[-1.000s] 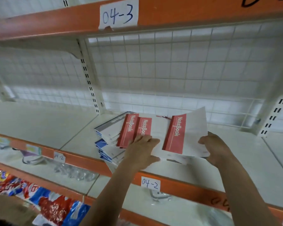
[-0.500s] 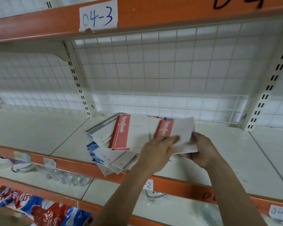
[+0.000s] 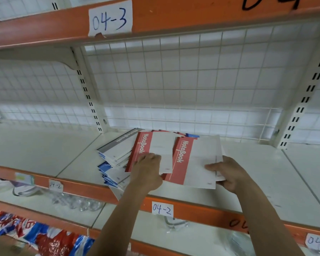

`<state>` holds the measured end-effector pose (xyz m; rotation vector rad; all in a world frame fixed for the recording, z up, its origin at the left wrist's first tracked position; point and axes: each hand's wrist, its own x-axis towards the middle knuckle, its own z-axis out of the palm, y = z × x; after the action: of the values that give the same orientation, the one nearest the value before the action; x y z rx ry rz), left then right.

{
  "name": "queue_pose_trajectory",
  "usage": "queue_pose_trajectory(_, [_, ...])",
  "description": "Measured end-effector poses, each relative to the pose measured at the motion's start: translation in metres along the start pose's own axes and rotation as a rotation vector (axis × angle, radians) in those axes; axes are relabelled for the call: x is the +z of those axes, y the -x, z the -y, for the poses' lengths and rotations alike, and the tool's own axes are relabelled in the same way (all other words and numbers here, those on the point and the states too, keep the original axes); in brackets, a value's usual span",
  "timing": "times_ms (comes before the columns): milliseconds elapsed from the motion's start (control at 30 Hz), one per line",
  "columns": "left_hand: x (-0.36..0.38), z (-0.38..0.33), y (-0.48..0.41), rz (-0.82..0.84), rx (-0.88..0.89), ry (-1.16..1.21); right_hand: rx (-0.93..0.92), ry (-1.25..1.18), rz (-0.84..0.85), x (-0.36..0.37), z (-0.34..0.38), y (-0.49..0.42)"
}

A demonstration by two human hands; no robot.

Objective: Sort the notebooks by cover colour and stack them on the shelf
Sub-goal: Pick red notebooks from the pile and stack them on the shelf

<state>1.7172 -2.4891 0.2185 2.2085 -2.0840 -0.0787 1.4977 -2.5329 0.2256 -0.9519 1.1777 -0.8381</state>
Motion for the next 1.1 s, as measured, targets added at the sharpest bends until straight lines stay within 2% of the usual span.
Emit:
queue_pose_trajectory(167, [-0.012,0.005,0.004,0.008,0.182,0.091,0.081,-0.016,-0.109,-0.010,0.003,0.002])
queue_pose_trajectory(300, [-0.015,-0.016,0.004,-0.164,0.250,0.204,0.114,-0.095,-0.207,-0.014,0.008,0.011])
queue_pose_trajectory(400, [-0.010,-0.025,0.003,-0.143,0.281,0.225,0.113,-0.111,-0.245,-0.019,0.012,0.019])
queue_pose_trajectory(467, [-0.012,-0.025,0.003,-0.114,0.258,0.265,0.117,-0.080,-0.275,-0.028,0.015,0.024])
queue_pose_trajectory(600, [-0.021,-0.029,0.002,-0.335,0.117,0.270,0.124,-0.036,-0.312,-0.045,0.012,0.028])
queue_pose_trajectory(667, [-0.022,-0.039,0.002,-0.365,0.120,0.280,0.118,-0.041,-0.303,-0.047,0.008,0.026])
queue_pose_trajectory(733, [-0.020,-0.054,0.002,-0.305,0.201,0.327,0.119,-0.052,-0.283,-0.044,0.006,0.022])
queue_pose_trajectory(900, [-0.001,-0.084,0.013,0.053,0.563,0.372,0.053,-0.223,-0.119,-0.031,0.002,0.007])
queue_pose_trajectory(967, [0.002,-0.077,0.011,0.104,0.519,0.445,0.020,-0.094,-0.117,-0.031,0.001,0.007])
queue_pose_trajectory(1000, [0.004,-0.070,0.008,0.062,0.444,0.401,0.005,-0.034,-0.128,-0.033,0.000,0.007])
queue_pose_trajectory(1100, [0.005,-0.037,0.000,0.023,0.086,-0.014,0.019,0.019,-0.121,-0.041,0.000,0.008])
